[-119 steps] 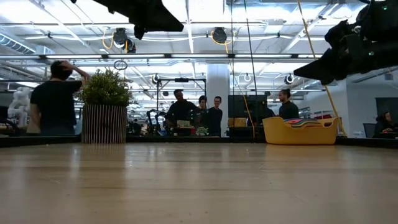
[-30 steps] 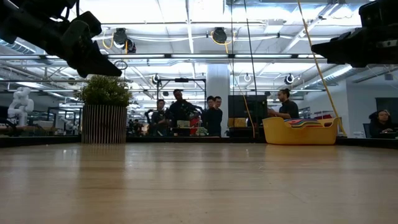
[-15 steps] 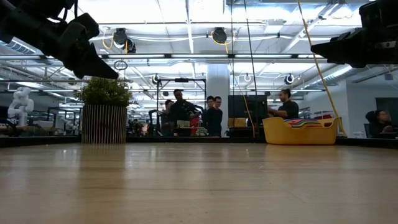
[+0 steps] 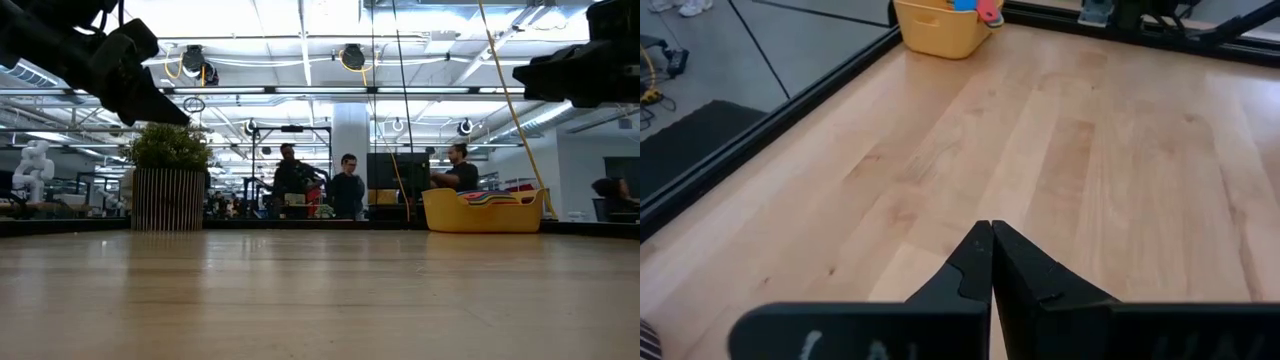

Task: Nest measuring cups in basket
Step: Return to Home Position

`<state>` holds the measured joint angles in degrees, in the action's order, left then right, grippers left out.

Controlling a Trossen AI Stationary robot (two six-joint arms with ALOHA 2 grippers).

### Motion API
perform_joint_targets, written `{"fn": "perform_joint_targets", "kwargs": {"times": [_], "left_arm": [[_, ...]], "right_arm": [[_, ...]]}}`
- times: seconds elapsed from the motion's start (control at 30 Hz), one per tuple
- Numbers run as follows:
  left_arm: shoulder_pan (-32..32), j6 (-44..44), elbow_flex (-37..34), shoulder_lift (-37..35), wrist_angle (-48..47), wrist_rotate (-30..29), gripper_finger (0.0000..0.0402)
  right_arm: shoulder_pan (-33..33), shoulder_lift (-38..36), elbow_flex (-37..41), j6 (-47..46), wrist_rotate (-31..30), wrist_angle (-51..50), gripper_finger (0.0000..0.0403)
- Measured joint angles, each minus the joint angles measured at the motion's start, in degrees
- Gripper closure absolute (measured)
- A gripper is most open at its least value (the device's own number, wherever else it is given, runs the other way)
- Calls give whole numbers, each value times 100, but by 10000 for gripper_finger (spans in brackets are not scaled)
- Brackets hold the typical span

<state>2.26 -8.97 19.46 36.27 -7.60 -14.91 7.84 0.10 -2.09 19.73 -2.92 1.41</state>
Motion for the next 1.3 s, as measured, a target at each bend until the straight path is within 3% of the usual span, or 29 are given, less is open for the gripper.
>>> {"fn": "perform_joint_targets", "kwargs": {"times": [0.3, 0.5, 1.3], "left_arm": [[-248, -156, 0, 2, 8, -261, 399], [-349, -278, 0, 2, 24, -450, 396], [-427, -299, 2, 2, 13, -475, 398]], "right_arm": [[-722, 0, 0, 129, 30, 4, 403], [-1048, 2, 0, 146, 383, 0, 403], [-1078, 9, -4, -248, 314, -295, 403]]}}
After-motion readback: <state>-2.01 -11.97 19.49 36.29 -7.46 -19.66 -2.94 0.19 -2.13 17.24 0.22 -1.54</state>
